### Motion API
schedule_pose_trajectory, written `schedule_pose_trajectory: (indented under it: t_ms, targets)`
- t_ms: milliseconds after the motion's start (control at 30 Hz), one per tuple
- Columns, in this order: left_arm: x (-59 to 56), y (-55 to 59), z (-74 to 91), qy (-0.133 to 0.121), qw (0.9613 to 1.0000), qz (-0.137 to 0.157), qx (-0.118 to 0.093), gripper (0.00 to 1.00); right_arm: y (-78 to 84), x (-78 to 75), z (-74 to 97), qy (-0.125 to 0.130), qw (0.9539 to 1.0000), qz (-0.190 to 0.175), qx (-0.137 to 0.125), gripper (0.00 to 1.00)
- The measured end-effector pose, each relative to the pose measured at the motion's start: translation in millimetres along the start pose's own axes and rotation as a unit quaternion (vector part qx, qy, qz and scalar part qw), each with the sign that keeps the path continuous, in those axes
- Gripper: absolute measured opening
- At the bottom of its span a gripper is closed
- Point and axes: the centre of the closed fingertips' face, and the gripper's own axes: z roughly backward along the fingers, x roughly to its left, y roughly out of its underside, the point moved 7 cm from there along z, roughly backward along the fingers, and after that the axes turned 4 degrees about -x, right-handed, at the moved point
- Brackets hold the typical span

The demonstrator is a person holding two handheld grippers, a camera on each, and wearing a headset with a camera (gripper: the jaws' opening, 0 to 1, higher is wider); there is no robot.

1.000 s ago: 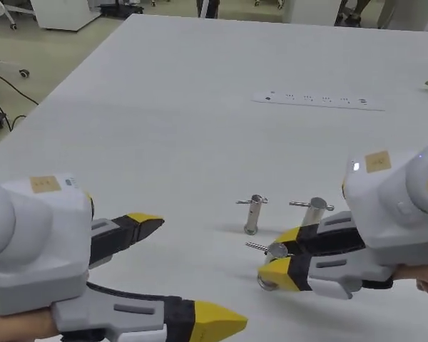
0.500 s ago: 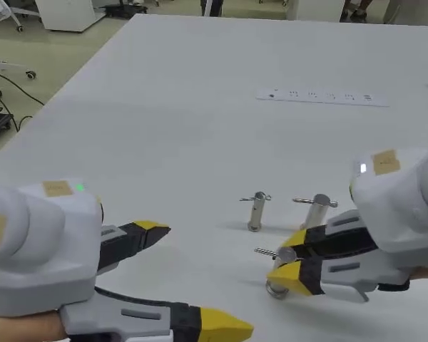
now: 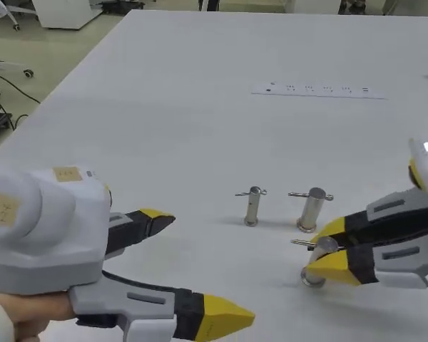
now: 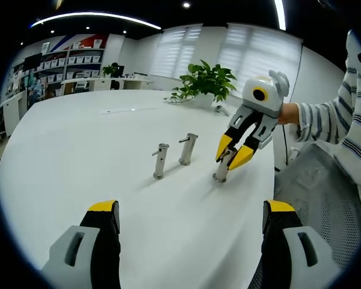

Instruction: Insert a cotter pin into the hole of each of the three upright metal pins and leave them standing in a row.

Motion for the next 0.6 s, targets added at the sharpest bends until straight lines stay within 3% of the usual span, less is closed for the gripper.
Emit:
schedule_pose_trajectory:
  t_ms: [133,367,467,600]
  targets:
    - [0.3,0.3,-2.3,0.001,1.0,-0.001,0.002,0.99,5.8,-8.1,13.7,-0.006,0.9997,0.022,0.001,0.14]
    - [-3.8,-2.9,-7.2,0.01,0.9999,0.004,-0.01,0.99,7.9,-28.1,32.2,0.003,0.9996,0.016,-0.023,0.13]
    - [-4.5,-4.0,-7.7,0.011,0.9997,0.012,-0.015,0.99,10.0,-36.3,37.0,0.007,0.9996,0.019,-0.017,0.13]
    - [-4.0,-4.1,-6.4,0.001,1.0,0.006,-0.006,0.99,17.0,-49.0,41.5,0.011,0.9995,0.029,-0.011,0.13]
